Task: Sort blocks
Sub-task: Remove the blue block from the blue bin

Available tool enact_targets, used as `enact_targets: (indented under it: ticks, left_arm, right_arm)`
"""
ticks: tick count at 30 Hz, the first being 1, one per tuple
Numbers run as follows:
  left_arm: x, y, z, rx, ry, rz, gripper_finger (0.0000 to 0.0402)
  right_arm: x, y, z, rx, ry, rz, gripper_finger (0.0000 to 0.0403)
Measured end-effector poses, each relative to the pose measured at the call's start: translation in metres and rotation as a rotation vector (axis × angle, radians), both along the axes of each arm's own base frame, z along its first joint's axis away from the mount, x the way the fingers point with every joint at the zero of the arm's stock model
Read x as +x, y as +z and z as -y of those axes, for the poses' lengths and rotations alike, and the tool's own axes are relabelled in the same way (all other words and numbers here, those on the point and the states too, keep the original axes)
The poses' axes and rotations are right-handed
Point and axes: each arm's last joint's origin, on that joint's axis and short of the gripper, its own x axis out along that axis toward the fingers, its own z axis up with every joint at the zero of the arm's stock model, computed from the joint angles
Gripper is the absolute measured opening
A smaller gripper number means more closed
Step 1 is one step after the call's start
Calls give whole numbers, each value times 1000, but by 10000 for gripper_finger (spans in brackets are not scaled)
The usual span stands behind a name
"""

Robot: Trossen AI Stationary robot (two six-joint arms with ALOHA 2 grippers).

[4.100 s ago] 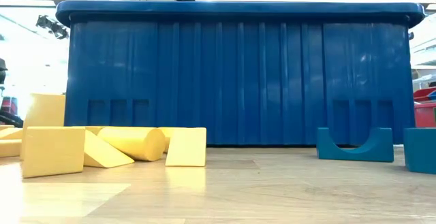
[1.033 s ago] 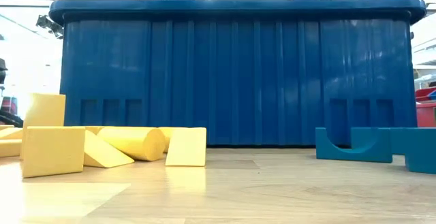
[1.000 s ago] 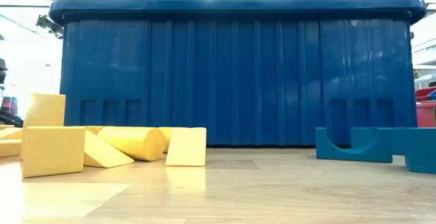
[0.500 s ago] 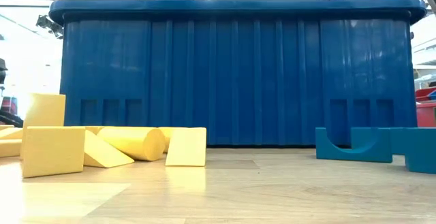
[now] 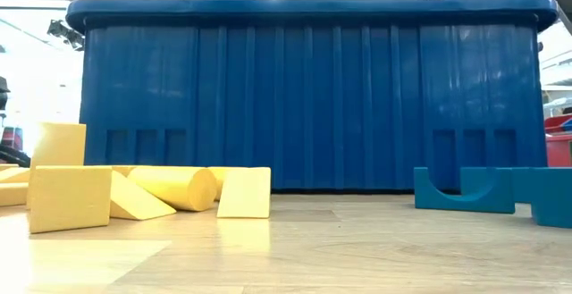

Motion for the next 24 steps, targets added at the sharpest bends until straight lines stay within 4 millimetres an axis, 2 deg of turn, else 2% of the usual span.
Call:
enact_targets:
  ticks: [5, 10, 13, 20, 24]
  left_arm:
    - [0, 0, 0, -6, -9, 2, 158]
    - [0, 0, 0, -5, -10, 3, 158]
    - [0, 0, 0, -5, -10, 3, 158]
    - [0, 0, 0, -5, -10, 2, 158]
    - [0, 0, 0, -5, -10, 2, 158]
  right_arm:
    - [-2, -12, -3, 29, 8, -28, 247]
    - [0, -14, -2, 16, 13, -34, 237]
    - [1, -14, -2, 10, 29, -28, 213]
    - [1, -15, -1, -10, 58, -41, 120]
    - [1, -15, -1, -11, 67, -41, 117]
